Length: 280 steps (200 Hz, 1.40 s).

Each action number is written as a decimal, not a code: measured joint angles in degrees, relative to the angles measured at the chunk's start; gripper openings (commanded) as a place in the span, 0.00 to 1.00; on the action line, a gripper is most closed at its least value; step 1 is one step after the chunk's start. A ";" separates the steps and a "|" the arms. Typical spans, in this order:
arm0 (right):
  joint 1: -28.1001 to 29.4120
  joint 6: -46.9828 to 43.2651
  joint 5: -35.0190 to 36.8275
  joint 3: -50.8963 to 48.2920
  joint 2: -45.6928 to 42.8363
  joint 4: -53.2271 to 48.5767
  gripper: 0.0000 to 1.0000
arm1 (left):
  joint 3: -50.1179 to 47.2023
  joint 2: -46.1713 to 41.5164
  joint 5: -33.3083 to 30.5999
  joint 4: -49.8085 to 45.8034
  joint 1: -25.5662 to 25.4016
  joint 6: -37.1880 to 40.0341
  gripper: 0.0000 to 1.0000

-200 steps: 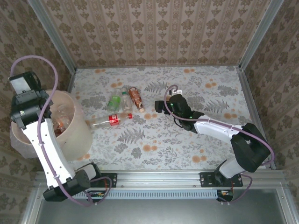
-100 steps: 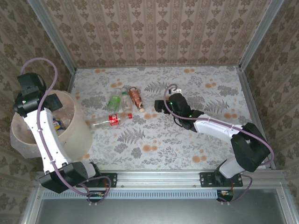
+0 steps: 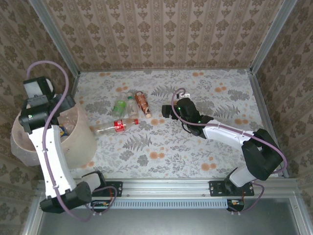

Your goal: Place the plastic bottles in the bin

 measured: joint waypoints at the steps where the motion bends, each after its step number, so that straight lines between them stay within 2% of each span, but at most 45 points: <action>1: 0.00 0.00 0.00 0.00 0.00 0.00 1.00 | 0.00 -0.17 -0.13 0.15 -0.76 -0.15 0.89; 27: -0.02 0.00 0.00 -0.02 -0.02 0.04 1.00 | -0.57 -1.77 -4.52 4.33 -14.03 -2.40 0.90; 47: -0.07 0.00 0.02 -0.55 -0.33 0.46 1.00 | -1.49 -1.46 -7.37 7.39 -21.55 -3.78 0.92; 78: -0.35 0.02 0.02 -2.36 -2.05 0.55 1.00 | -1.62 2.56 -10.21 10.78 -30.51 -4.83 0.98; 106: -0.90 0.07 0.13 -4.79 -4.22 1.05 1.00 | -0.24 10.14 -10.60 12.07 -34.60 -4.92 1.00; 145: -1.88 0.35 1.14 -8.72 -7.98 1.55 1.00 | 0.72 19.89 -8.48 12.76 -35.10 -4.20 1.00; 174: -2.64 0.48 1.68 -10.60 -10.60 1.62 1.00 | 3.06 27.26 -4.48 11.87 -32.81 -3.45 1.00; 226: -3.91 0.90 2.67 -12.61 -13.09 1.73 1.00 | 5.42 39.06 3.26 9.22 -24.20 -0.87 0.83; 263: -4.22 1.75 2.82 -12.85 -13.66 1.73 1.00 | 5.27 43.32 8.11 8.61 -23.30 0.31 0.83; 280: -4.22 1.77 2.84 -12.85 -13.66 1.73 1.00 | 4.96 44.61 9.86 8.90 -23.28 0.48 0.78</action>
